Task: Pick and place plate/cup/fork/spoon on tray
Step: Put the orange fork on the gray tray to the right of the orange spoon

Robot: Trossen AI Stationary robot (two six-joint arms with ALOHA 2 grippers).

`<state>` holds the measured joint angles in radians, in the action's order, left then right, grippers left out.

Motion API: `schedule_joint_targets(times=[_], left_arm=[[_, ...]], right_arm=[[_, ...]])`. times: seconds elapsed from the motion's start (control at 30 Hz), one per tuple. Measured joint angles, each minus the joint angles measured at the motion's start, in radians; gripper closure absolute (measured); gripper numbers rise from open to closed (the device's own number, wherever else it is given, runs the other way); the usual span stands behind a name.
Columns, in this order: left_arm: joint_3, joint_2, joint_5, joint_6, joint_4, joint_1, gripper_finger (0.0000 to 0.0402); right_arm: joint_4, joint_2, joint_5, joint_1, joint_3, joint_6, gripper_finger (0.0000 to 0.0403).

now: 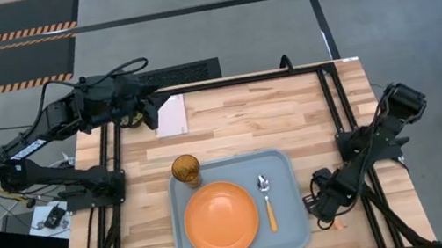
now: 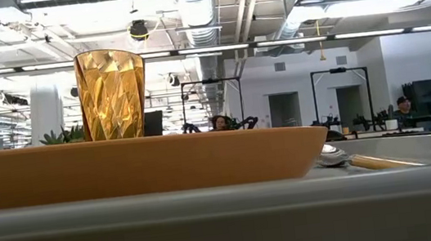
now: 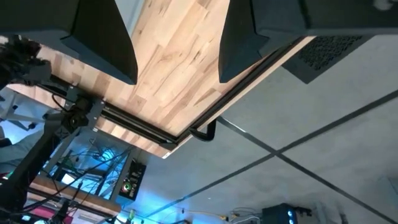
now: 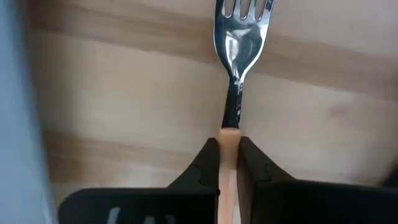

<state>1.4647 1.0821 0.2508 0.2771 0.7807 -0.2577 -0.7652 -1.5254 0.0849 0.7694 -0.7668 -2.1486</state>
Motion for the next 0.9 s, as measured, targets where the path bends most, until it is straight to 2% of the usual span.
schedule_joint_targets(times=[0.17, 0.33, 0.67, 0.9], left_arm=[[0.000, 0.000, 0.000, -0.007, 0.001, 0.000, 0.0189], [0.000, 0.000, 0.000, -0.007, 0.027, 0.000, 0.0189], [0.000, 0.000, 0.000, -0.008, 0.043, 0.000, 0.0189], [0.000, 0.000, -0.010, -0.008, 0.045, 0.000, 0.0189]], right_arm=[[-0.111, 0.077, -0.029, -0.019, -0.061, 0.003, 0.0384], [-0.115, 0.115, -0.101, -0.067, -0.116, 0.041, 0.0372], [-0.083, -0.075, -0.118, -0.297, -0.280, 0.368, 0.0365], [-0.030, -0.182, -0.118, -0.388, -0.329, 0.422, 0.0357]])
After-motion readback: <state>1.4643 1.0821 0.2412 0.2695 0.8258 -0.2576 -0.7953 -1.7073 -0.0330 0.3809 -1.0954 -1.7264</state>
